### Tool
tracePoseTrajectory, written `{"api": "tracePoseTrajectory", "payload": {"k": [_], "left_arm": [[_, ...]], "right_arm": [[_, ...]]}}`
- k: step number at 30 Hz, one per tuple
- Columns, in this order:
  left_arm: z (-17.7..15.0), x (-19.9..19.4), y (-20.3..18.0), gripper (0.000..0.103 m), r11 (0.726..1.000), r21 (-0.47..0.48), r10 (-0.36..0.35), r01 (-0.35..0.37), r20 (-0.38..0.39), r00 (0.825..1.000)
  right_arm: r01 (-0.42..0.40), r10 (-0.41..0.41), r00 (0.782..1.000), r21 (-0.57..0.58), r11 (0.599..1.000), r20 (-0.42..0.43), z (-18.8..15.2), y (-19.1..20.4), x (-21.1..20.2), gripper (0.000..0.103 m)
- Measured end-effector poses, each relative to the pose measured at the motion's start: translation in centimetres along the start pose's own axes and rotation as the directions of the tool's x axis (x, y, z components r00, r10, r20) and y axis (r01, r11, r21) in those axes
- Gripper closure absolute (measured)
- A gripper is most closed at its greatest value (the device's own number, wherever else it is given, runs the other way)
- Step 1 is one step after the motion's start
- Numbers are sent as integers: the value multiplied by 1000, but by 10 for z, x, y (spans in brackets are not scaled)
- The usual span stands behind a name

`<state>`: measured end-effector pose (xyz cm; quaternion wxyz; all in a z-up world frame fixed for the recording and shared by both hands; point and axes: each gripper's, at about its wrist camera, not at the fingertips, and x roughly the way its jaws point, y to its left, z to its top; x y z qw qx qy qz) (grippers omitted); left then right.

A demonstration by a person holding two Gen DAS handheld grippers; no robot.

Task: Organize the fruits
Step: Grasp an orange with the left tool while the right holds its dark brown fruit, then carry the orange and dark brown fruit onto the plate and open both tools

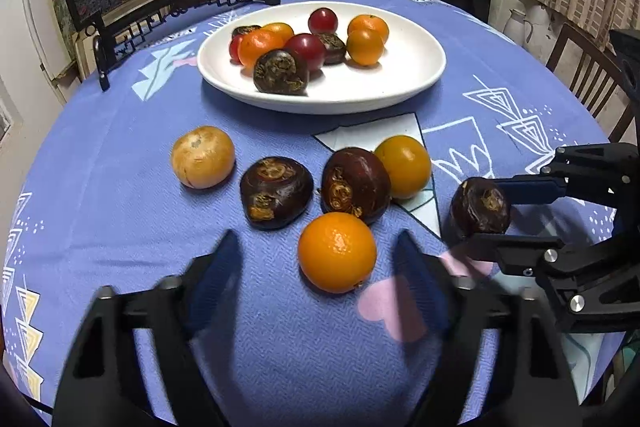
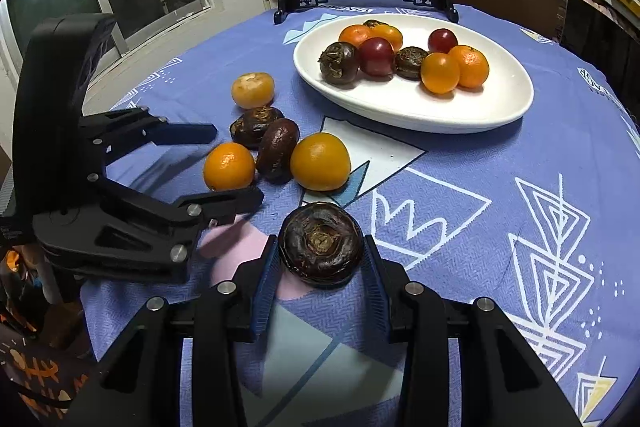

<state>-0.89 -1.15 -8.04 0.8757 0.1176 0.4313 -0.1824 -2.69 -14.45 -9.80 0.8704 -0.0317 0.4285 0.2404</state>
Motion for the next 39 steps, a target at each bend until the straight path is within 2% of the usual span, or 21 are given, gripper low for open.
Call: {"api": "tracePoseTrajectory", "payload": {"k": [2,3,8,14,20,25,30,39], "left_arm": [[0,3,1,62,1000,-20,-20,20,-14,1000],[-1,2,2,68,999,-29,-30,30,-10,999],[-3,-6,0,68,999,-19,-26,26,-3,1000],[7,-31,6,68,1000,-13,1,0,58,998],[36,-51,10,68,999,-5,52,-52,119,992],[65,-57,6,68,997,-4,77,-77,163,984],[99,-61,-1,68,992,-9,128,-129,222,967],[136,-39,-5,68,986,-10,166,-168,226,960]], "right_arm": [[-1,1,1000,2,1000,-3,-1,0,1,62],[1,-1,1000,4,1000,-3,-2,0,1,62],[-2,2,1000,9,1000,0,-4,-1,-2,62],[9,-9,1000,3,1000,27,1,-1,-11,62],[26,-26,995,-1,1000,94,17,-2,-33,62],[49,-49,983,4,999,174,38,-10,-57,62],[68,-70,967,16,998,244,59,-20,-73,62],[64,-77,952,53,997,296,96,-50,-70,62]]}}
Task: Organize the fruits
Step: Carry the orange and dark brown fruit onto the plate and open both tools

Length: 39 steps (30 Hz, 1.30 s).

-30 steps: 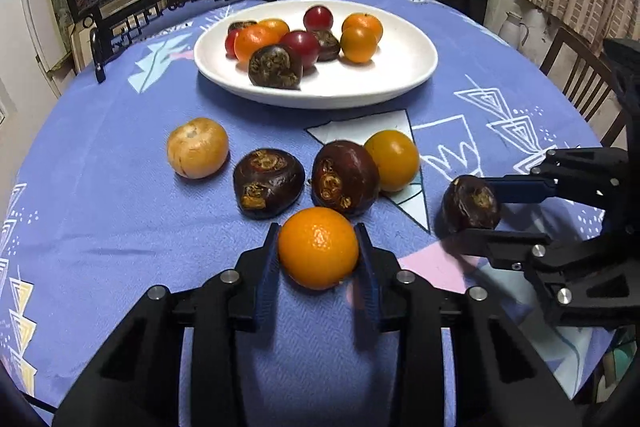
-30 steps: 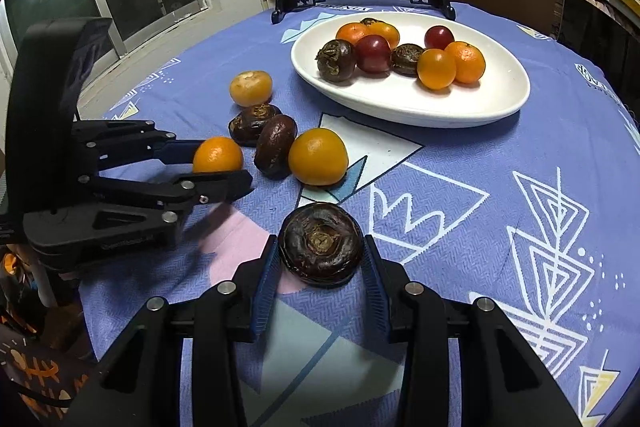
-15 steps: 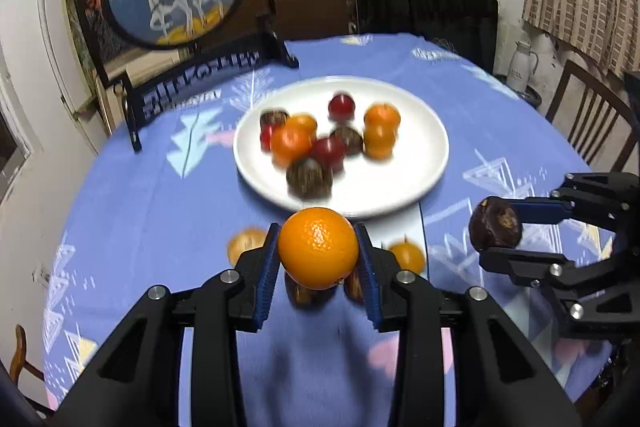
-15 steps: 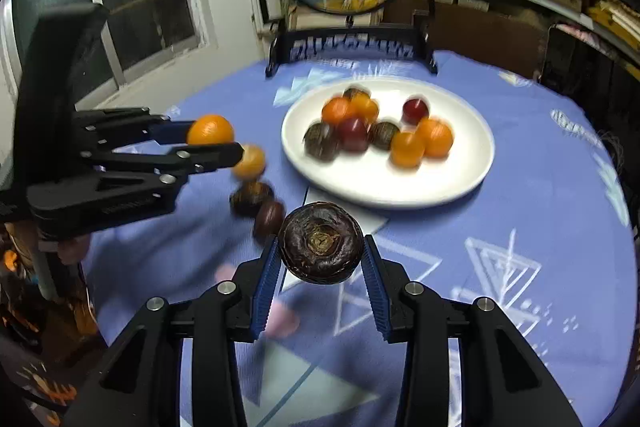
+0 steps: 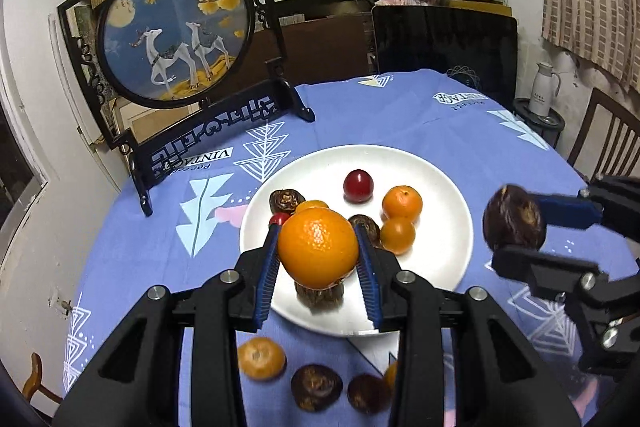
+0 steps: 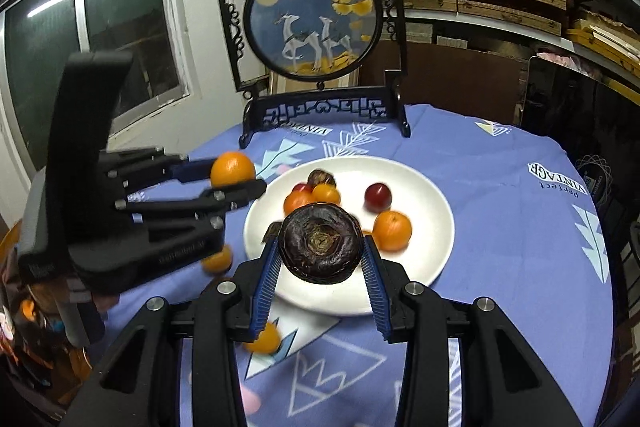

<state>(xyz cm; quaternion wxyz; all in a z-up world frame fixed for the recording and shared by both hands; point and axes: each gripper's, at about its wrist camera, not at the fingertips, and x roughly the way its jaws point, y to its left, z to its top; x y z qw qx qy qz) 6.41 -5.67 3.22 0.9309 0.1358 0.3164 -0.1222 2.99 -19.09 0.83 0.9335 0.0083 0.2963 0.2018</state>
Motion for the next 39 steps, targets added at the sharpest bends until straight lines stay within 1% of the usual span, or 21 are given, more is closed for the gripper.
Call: {"api": "tracePoseTrajectory", "payload": {"k": [9,20,29,35,36,38,39], "left_arm": [[17,42,-1,68,1000,7,22,-21,-28,999],[27,85,0,68,999,15,32,-31,-73,997],[35,116,-1,68,999,13,35,-34,-110,993],[38,129,-2,67,999,12,37,-36,-120,992],[38,130,-2,64,999,13,40,-38,-120,992],[37,130,0,42,998,16,65,-64,-113,991],[36,128,2,40,998,9,68,-68,-100,993]], "right_arm": [[-8,7,1000,49,999,13,19,-28,29,62],[-1,1,1000,59,998,-12,26,-44,63,62],[26,-23,999,73,997,-49,29,-54,92,61],[50,-45,997,88,995,-58,39,-60,110,61],[51,-45,997,87,995,-68,40,-61,115,60],[64,-58,996,87,994,-71,42,-64,119,45],[75,-69,996,99,992,-59,42,-66,117,40]]}}
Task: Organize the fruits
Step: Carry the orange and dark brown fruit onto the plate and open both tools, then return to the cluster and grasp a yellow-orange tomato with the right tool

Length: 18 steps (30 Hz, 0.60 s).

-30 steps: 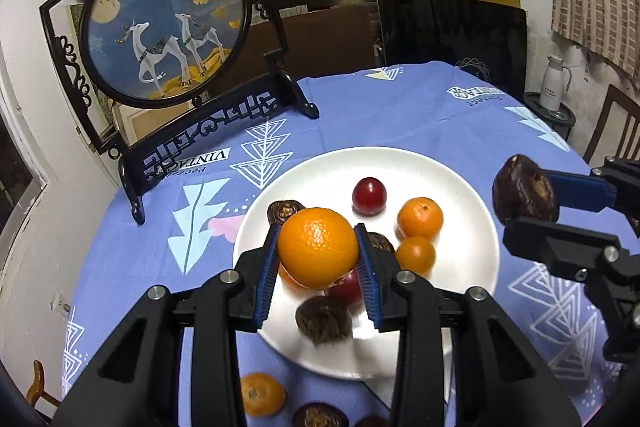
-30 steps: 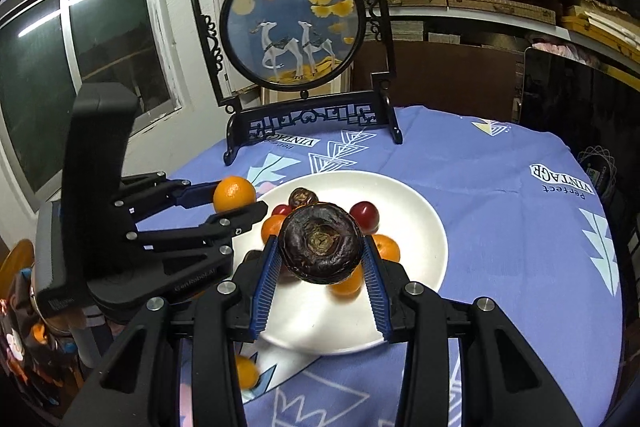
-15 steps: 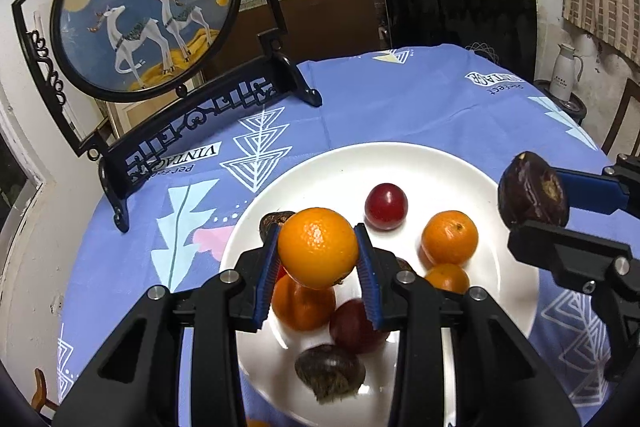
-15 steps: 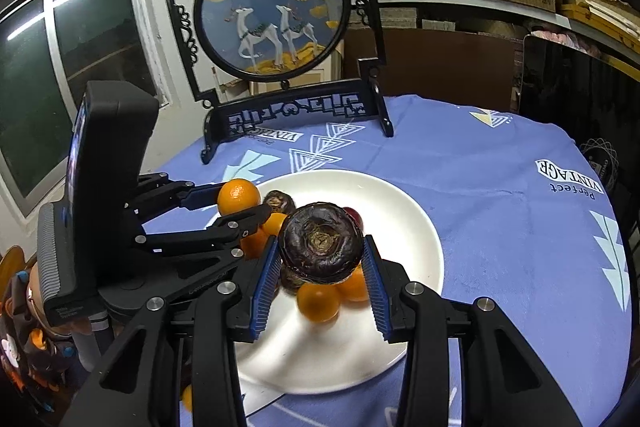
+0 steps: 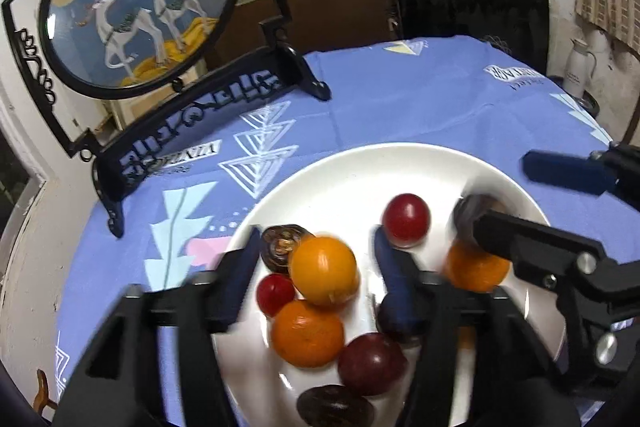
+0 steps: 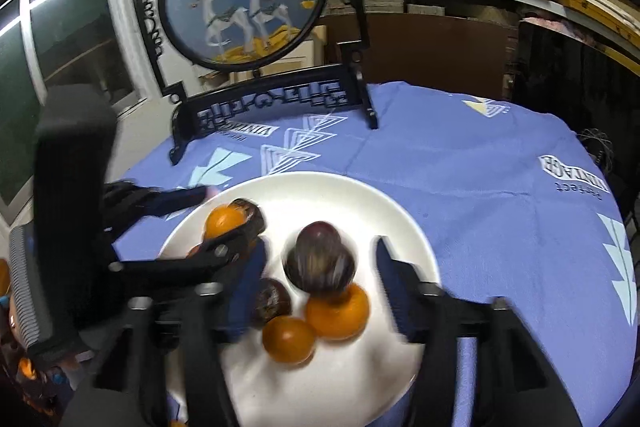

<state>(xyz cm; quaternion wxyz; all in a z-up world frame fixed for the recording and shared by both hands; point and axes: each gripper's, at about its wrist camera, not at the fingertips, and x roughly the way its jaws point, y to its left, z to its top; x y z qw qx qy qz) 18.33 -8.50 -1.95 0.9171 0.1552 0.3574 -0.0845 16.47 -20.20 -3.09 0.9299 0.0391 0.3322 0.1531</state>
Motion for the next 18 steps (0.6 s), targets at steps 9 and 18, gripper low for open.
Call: {"api": "tracePoseTrajectory", "payload": {"k": [9,18], "left_arm": [[-12,-25,16,36,1000,-22,-3,4,38,999],[-43,-66,8,31,999,2,-32,32,57,998]], "right_arm": [[-31,29,999,63,998,31,-27,-11,-34,30],[-78,78,996,-1,997,-46,-84,21,-58,29]]}}
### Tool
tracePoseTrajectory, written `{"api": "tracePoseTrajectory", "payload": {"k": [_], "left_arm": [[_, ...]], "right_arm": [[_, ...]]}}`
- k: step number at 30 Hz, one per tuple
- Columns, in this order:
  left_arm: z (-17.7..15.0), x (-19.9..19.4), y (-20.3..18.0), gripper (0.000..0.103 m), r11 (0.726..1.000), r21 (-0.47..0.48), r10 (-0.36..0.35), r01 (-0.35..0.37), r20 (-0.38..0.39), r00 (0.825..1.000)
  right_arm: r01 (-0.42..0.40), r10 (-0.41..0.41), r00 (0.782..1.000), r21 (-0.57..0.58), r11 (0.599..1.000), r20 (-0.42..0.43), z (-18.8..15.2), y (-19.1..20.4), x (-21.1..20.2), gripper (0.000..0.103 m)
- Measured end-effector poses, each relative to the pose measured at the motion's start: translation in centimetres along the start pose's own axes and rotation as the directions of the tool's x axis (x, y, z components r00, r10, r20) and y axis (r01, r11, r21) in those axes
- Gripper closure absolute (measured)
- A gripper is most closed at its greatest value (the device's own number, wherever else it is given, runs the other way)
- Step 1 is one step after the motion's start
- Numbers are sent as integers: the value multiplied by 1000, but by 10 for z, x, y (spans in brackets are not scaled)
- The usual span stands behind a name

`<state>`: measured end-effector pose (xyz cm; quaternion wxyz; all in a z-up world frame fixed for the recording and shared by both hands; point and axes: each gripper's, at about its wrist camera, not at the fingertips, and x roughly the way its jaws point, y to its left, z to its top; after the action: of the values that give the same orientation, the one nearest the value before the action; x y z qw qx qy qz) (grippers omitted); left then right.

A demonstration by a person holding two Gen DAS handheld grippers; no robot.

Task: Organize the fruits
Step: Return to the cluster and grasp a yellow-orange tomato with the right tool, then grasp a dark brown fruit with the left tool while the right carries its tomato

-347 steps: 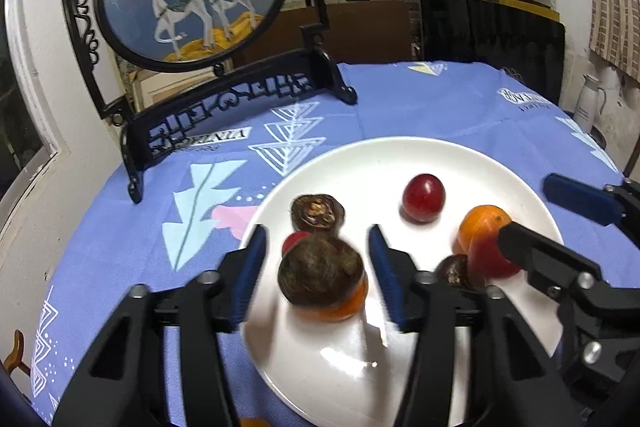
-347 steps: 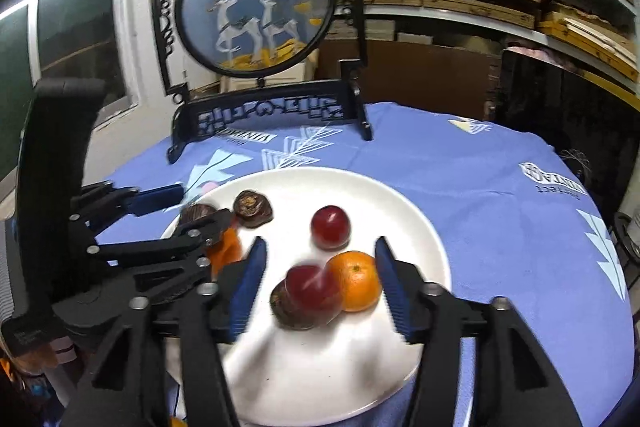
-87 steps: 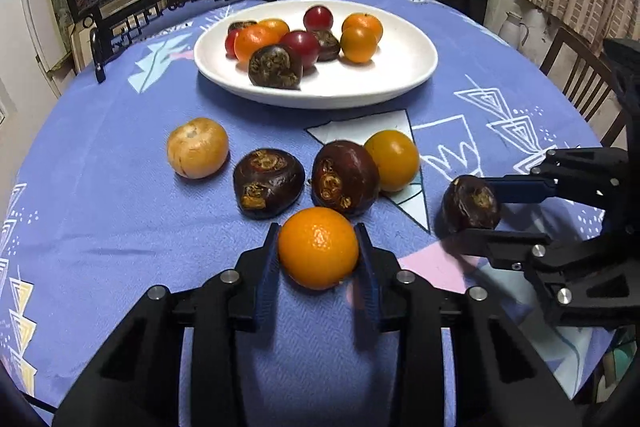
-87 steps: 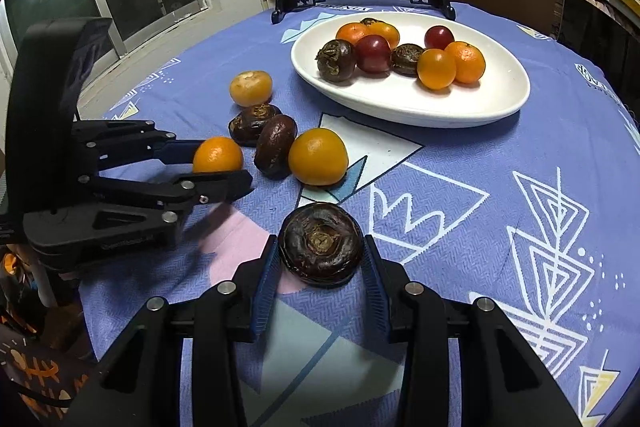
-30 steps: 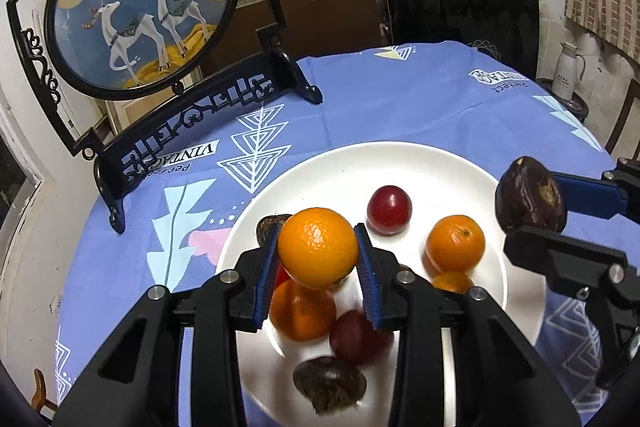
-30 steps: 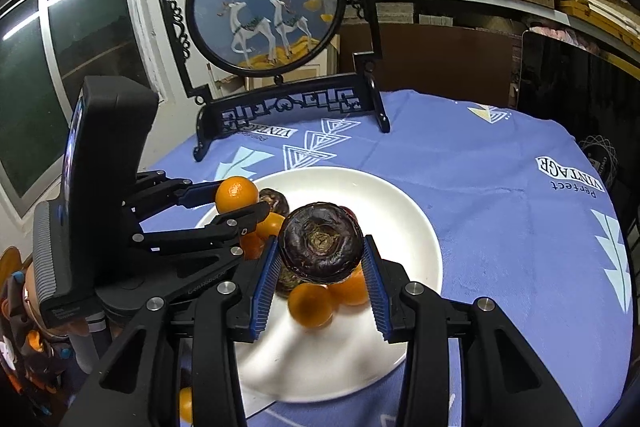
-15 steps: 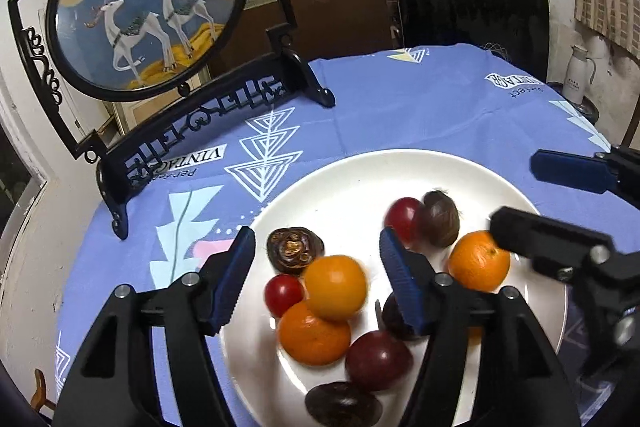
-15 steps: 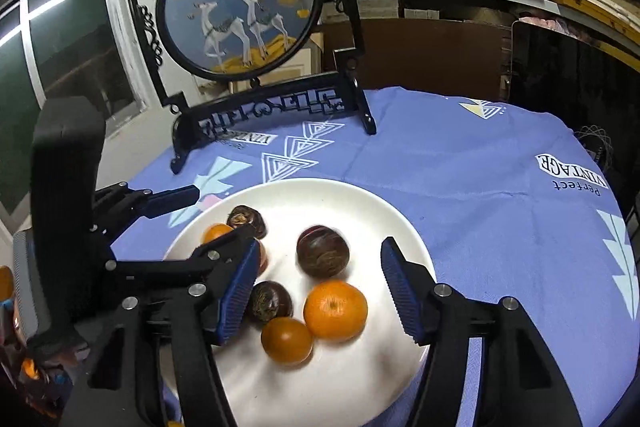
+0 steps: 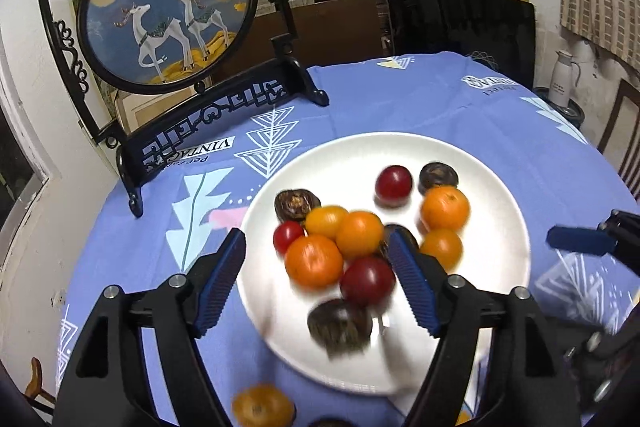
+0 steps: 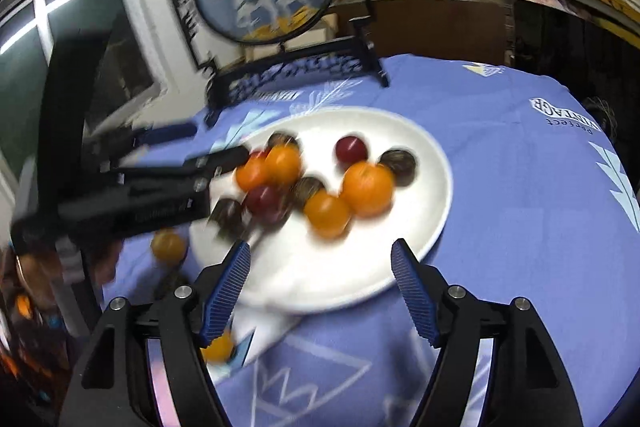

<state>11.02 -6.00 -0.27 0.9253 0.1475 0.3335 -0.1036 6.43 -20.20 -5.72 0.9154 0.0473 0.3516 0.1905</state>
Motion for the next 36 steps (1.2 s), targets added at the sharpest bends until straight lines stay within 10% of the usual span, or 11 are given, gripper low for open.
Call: {"api": "tracePoseTrajectory", "payload": {"k": [17,22,36], "left_arm": [[-62,-67,62,21,997,-83,-4,3,-19,1000],[-78,-70,57,21,997,-59,-53,49,-52,997],[-108,-45,-50,21,949,217,-193,228,-171,966]], "right_arm": [[-70,-22,977,-412,908,-214,-52,87,23,30],[-145,38,964,-397,906,-263,-54,93,35,66],[-62,8,981,-273,960,-193,-69,38,-25,66]]}}
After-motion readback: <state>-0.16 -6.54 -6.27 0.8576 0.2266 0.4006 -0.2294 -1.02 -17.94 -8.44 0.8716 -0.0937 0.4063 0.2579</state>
